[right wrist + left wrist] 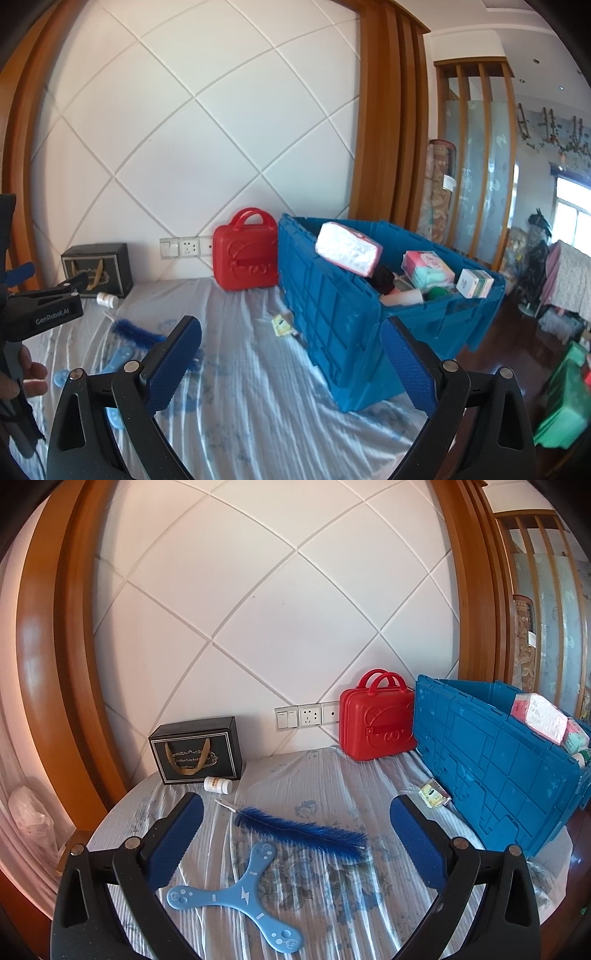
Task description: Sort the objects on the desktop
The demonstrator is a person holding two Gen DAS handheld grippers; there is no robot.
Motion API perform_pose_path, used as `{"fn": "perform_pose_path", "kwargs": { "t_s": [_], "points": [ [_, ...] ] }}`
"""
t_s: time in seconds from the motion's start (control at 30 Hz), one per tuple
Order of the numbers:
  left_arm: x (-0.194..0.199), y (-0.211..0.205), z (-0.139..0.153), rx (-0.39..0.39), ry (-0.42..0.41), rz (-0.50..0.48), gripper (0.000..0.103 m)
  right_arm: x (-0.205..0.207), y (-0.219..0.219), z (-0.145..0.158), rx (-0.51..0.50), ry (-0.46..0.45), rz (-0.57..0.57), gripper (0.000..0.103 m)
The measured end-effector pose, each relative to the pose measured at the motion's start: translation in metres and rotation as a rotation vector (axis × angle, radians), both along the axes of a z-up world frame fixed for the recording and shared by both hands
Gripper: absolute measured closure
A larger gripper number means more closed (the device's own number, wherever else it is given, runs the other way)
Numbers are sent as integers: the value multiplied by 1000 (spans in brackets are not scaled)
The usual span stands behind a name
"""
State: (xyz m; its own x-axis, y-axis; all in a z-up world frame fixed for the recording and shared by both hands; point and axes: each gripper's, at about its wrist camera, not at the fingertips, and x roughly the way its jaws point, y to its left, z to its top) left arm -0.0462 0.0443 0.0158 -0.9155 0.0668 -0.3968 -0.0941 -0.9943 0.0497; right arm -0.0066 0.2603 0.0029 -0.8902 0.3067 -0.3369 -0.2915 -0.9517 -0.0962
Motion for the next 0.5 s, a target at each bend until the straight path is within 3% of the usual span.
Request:
{"fn": "perform_pose_path", "kwargs": {
  "t_s": [0.5],
  "points": [
    [-3,-2,-5,5,-15,-5,1,-3,1,-4,-1,-4,1,4]
  ]
}}
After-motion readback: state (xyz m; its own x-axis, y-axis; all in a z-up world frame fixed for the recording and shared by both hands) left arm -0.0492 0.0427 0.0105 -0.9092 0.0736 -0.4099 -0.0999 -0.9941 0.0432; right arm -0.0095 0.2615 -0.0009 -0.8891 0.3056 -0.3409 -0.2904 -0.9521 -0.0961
